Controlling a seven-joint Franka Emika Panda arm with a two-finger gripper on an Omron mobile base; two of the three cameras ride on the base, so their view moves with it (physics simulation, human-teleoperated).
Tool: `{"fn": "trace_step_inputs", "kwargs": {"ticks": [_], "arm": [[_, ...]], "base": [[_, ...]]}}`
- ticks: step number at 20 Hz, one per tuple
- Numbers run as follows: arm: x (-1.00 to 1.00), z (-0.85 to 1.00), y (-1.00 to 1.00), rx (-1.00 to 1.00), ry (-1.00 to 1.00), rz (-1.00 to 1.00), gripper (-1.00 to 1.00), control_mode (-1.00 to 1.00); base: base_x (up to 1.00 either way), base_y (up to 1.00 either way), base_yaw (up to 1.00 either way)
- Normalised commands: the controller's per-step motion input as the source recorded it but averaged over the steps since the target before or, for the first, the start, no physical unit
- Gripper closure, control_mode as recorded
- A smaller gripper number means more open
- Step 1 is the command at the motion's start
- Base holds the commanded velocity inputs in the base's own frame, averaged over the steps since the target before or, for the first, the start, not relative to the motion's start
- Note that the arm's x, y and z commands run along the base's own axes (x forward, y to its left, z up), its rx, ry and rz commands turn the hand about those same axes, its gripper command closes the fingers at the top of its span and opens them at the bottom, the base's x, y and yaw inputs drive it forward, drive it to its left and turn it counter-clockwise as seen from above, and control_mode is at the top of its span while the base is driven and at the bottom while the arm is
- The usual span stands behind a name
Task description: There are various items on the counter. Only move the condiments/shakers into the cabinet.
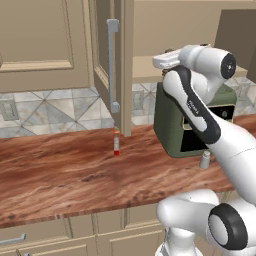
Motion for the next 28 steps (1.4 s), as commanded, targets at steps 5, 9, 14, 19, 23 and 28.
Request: {"fn": "trace_step_inputs", "kwargs": {"ticks": [5, 9, 14, 19, 23, 28], "arm": [[0.32, 0.03, 0.32, 0.0, 0.0, 0.09, 1.0, -1.0], [0.4, 0.02, 0.3, 0.0, 0.0, 0.07, 1.0, -1.0], [0.56, 0.0, 0.21, 0.0, 0.0, 0.06, 1.0, -1.0], [0.6, 0.0, 0.11, -0.01, 0.0, 0.05, 1.0, -1.0], [0.52, 0.0, 0.0, -0.03, 0.0, 0.04, 1.0, -1.0], [0.25, 0.0, 0.0, -0.05, 0.0, 0.05, 1.0, -1.0]], "base": [[0.0, 0.0, 0.0], [0.0, 0.0, 0.0], [0.0, 0.0, 0.0], [0.0, 0.0, 0.0], [0.0, 0.0, 0.0], [0.0, 0.0, 0.0]]}}
